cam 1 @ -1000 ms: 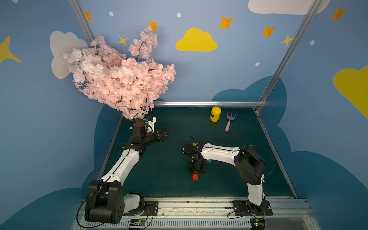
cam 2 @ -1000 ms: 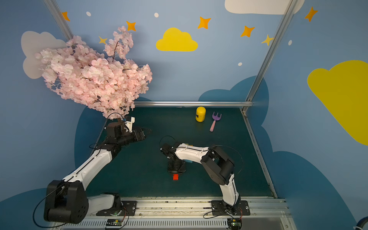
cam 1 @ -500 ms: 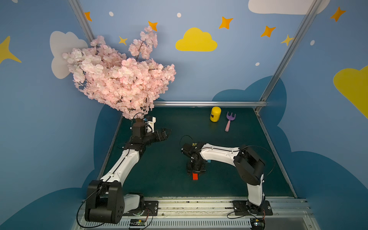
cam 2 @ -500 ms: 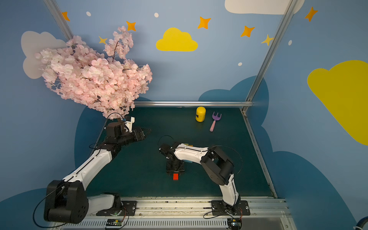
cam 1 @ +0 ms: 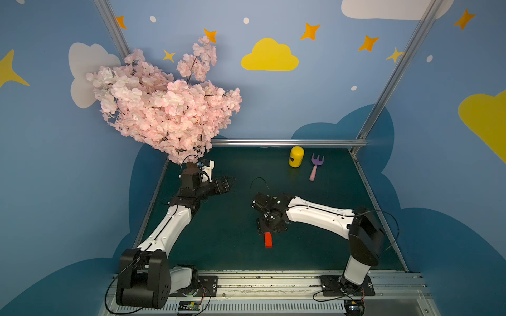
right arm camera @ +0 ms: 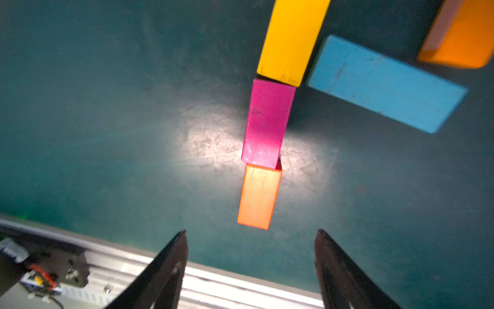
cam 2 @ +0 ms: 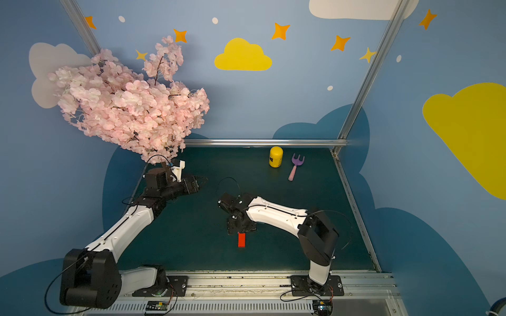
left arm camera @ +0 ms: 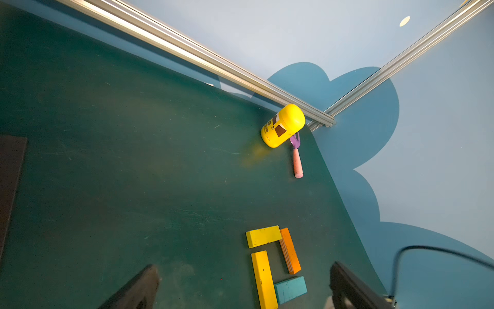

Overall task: Assemble the letter p with building blocks
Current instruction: Adjust the building block at the center of the board.

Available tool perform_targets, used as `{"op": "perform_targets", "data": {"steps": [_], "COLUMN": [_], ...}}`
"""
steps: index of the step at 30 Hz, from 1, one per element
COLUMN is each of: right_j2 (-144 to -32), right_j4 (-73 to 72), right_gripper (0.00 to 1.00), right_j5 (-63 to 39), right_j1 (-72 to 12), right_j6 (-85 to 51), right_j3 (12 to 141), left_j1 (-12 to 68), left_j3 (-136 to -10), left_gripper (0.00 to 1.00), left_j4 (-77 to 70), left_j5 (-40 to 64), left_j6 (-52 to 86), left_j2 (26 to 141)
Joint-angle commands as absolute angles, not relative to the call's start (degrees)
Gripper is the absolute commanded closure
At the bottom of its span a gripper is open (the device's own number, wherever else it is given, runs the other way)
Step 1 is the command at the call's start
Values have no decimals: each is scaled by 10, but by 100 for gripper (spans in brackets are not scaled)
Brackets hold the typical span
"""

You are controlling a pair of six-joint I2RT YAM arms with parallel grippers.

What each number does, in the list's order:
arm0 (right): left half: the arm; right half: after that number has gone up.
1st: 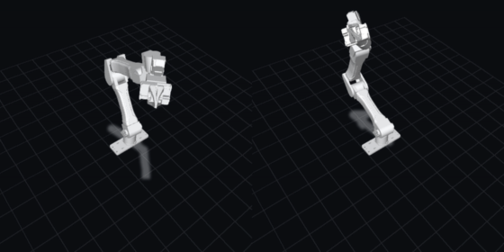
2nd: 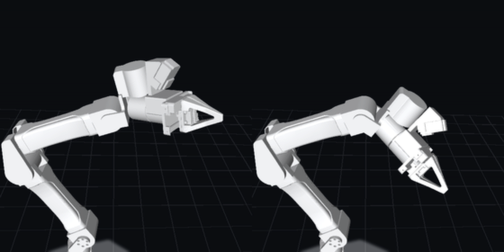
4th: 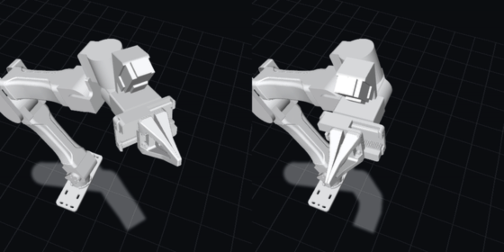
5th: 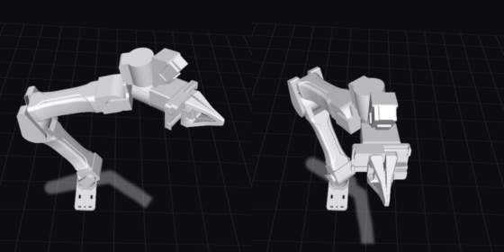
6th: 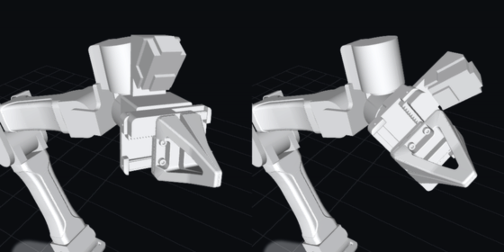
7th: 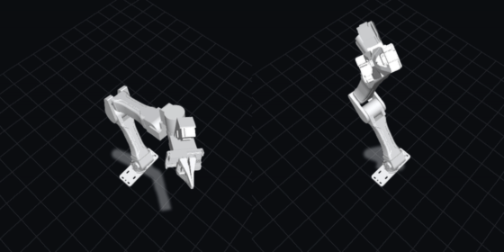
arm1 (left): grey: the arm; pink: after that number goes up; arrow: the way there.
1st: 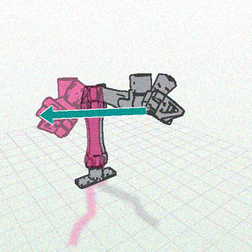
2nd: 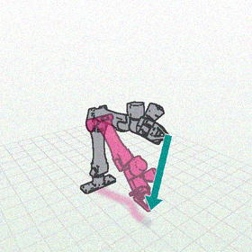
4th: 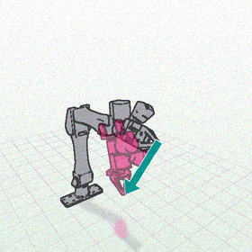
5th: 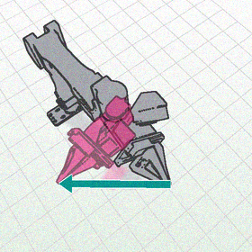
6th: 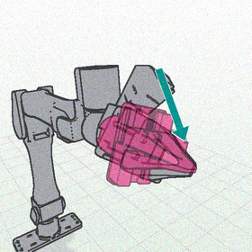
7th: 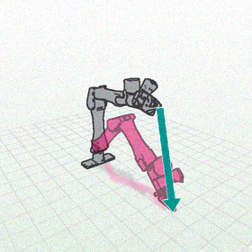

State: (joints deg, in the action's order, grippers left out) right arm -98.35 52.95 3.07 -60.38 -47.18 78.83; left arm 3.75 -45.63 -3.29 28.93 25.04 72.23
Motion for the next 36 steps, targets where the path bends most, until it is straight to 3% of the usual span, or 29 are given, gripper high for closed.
{"op": "perform_targets", "data": {"steps": [1,3,9,16,22,36], "right_j2": [-931,-916,-888,-950,-1002,-940], "right_j4": [557,537,396,331,308,245], "right_gripper": [21,19,19,19,19,19], "right_j5": [93,100,-3,-93,-161,-184], "right_j1": [-563,-525,-374,-265,-250,-262], "right_j6": [-441,-431,-363,-294,-266,-303], "right_j3": [791,772,687,695,700,570], "left_j1": [34,36,47,78,105,211], "left_j3": [-458,-459,-465,-480,-471,-358], "left_gripper": [0,0,0,0,0,0], "left_j4": [-37,-48,-52,-45,-56,-104], "left_j5": [307,329,351,357,364,399], "left_j6": [243,246,246,231,235,278], "left_j2": [722,731,744,767,780,757]}}
